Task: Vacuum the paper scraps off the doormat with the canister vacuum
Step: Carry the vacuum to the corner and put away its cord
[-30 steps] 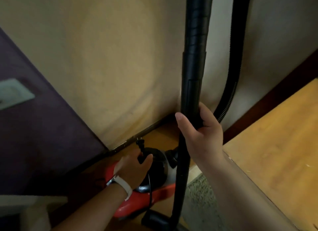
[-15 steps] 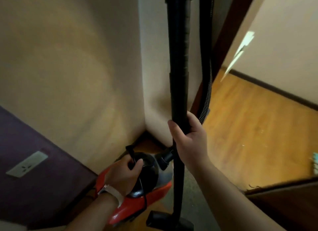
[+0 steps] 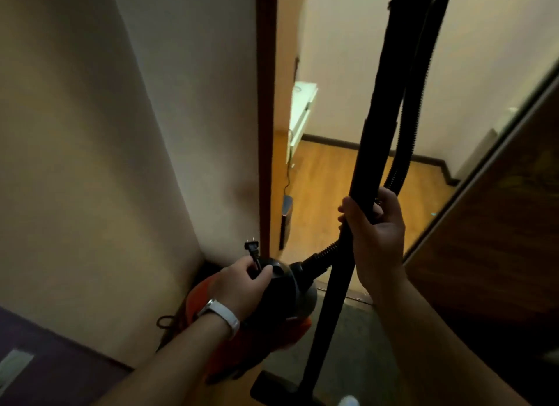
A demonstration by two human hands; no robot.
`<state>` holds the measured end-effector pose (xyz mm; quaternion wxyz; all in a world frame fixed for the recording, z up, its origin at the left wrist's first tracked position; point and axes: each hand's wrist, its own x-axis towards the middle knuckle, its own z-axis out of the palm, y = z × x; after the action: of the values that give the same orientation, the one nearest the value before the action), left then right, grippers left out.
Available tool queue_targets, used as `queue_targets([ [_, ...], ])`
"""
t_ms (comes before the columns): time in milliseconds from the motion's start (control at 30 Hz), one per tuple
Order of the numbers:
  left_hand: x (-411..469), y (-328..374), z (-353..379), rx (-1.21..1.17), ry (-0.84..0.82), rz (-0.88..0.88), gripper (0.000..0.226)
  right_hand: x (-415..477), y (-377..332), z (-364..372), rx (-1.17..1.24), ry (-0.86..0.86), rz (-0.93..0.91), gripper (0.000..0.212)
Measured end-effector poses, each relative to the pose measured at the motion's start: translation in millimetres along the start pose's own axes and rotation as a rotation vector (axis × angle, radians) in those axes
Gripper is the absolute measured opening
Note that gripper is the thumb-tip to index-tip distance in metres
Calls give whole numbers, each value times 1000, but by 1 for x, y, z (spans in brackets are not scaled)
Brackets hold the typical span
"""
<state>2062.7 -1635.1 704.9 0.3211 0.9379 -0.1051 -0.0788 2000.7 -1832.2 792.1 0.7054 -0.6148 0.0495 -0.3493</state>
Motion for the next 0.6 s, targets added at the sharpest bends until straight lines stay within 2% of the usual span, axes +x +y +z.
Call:
queue_targets([
  [200,-22,84,41,22,-77,214,30,-17,-46,-95,-100,311,-51,20],
  [433,-66,199,139,63,-192,404,33,-53,-105,-241,-68,455,-140,14],
  [533,-95,259,190,88,-246,483,26,-68,-136,-315,-62,537,-122,17],
  [600,-116,302,225,106,-266,529,30,-79,-157,-368,-89,594,-127,22],
])
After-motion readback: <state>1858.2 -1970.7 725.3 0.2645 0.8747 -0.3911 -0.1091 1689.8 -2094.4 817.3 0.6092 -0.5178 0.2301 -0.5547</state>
